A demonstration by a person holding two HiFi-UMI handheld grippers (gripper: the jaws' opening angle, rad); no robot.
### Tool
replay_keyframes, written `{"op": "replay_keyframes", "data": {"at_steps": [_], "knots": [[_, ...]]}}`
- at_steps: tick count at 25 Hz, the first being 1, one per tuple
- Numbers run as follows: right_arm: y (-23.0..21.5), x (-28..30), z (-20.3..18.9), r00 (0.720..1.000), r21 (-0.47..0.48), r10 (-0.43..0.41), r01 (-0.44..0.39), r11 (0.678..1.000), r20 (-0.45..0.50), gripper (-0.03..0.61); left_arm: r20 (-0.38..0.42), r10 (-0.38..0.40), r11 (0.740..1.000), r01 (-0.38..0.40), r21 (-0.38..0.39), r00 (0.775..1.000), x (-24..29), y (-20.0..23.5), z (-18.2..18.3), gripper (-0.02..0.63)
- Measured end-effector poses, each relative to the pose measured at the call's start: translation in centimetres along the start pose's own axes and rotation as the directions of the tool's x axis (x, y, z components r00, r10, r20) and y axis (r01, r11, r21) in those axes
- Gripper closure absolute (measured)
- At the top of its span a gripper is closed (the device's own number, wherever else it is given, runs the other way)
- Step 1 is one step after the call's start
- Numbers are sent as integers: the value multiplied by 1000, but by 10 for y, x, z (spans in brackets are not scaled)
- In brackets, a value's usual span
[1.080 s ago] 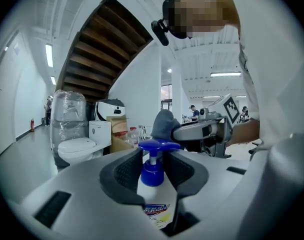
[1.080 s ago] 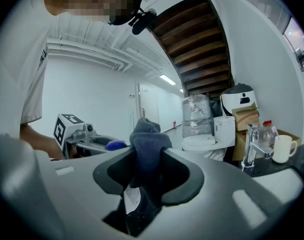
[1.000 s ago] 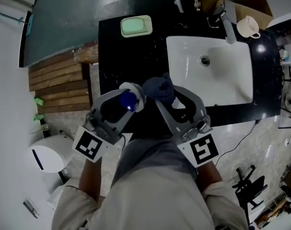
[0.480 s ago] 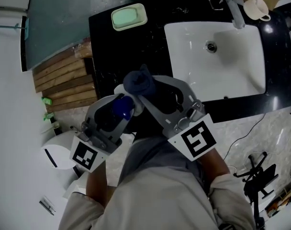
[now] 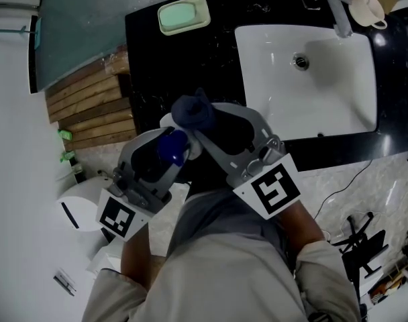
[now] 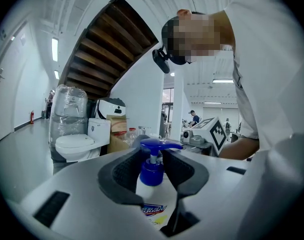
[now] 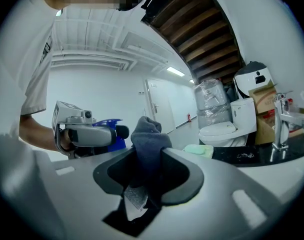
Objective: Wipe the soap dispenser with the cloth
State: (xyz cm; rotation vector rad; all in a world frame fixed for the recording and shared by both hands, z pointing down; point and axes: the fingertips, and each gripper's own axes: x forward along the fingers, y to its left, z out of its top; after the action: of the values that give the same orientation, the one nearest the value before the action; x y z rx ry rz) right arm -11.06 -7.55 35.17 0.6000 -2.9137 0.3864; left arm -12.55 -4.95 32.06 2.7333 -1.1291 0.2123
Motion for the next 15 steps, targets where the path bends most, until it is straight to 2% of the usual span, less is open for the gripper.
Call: {"op": "replay_keyframes", "data": {"at_steps": [6,15], "knots": [[-2,1,-9,1000,2,-7,7,1000,-9,448,7,5,1000,-5,-2,1000,0,0,0,488],[-5,6,-30,997,-16,-5,3,1000,-76,448,14,-7,1000,7,-13,1000,0,0,1,486]]}}
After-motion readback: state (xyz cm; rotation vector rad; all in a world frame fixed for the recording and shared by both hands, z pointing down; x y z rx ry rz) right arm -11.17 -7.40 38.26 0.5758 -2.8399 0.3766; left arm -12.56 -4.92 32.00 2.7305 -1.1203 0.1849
